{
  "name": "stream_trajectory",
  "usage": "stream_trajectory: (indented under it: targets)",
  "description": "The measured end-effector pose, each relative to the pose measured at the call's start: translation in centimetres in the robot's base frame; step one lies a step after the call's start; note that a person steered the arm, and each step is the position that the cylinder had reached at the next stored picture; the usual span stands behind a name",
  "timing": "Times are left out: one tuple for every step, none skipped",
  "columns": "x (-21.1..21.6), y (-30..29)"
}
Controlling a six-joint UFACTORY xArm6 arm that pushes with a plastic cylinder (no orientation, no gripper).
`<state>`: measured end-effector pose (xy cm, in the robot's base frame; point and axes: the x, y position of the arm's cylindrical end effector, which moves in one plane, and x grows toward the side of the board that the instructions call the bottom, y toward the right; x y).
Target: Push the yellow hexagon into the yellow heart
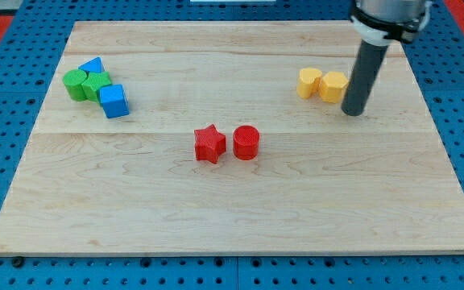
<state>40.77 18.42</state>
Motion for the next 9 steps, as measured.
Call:
stream_trajectory:
  targets:
    - [0.0,3.1]
    - [-1.3,5.2]
    - [-1.9,5.4]
    - [-3.4,5.4]
    - [-4.7,5.2]
    - [-4.7,2.8]
    - [-5.5,0.3]
    - [-6.7,-1.5]
    - [-8.3,-3.6]
